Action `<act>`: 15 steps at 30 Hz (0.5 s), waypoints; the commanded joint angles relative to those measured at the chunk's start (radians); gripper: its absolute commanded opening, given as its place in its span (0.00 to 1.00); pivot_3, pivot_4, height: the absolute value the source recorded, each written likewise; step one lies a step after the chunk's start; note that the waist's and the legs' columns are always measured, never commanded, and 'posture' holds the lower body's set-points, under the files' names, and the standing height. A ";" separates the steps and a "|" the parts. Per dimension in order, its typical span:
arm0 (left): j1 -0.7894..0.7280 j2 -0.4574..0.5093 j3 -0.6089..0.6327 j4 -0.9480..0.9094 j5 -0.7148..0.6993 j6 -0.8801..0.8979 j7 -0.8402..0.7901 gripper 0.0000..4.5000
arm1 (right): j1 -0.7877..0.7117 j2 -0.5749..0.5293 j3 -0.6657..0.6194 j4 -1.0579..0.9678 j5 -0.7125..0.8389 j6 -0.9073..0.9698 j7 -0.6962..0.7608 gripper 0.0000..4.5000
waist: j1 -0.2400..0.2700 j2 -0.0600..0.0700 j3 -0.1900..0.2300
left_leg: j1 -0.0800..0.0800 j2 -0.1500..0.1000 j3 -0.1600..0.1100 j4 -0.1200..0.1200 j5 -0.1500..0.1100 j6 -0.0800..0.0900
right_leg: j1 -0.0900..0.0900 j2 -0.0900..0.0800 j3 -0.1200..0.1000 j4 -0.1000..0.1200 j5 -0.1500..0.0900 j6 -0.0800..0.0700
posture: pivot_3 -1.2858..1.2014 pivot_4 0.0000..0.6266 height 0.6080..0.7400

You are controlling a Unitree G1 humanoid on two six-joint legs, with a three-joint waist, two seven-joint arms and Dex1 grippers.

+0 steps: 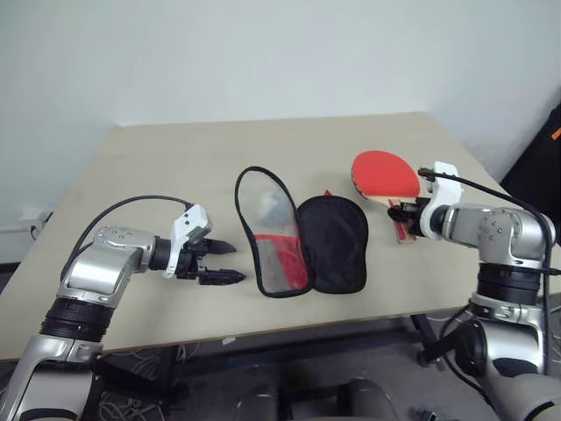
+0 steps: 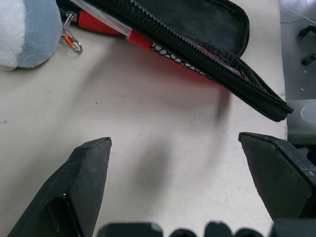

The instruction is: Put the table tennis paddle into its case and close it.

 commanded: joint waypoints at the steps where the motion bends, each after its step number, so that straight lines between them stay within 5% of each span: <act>1: -0.036 0.005 0.027 -0.002 -0.009 -0.002 0.003 1.00 | -0.056 0.079 -0.107 -0.089 -0.040 0.087 -0.102 0.27 | 0.002 0.000 0.000 | 0.000 0.000 0.000 0.000 0.000 0.000 | 0.000 0.000 0.000 0.001 0.000 0.000 | 0.52 0.00 0.88; 15: -0.098 -0.032 -0.019 0.057 0.014 -0.017 -0.016 1.00 | 0.010 0.452 -0.067 -0.254 -0.037 0.167 -0.265 0.27 | -0.004 0.000 0.000 | 0.001 0.000 -0.002 -0.007 0.007 -0.012 | -0.005 0.002 -0.004 0.011 -0.005 -0.008 | 0.52 0.00 0.88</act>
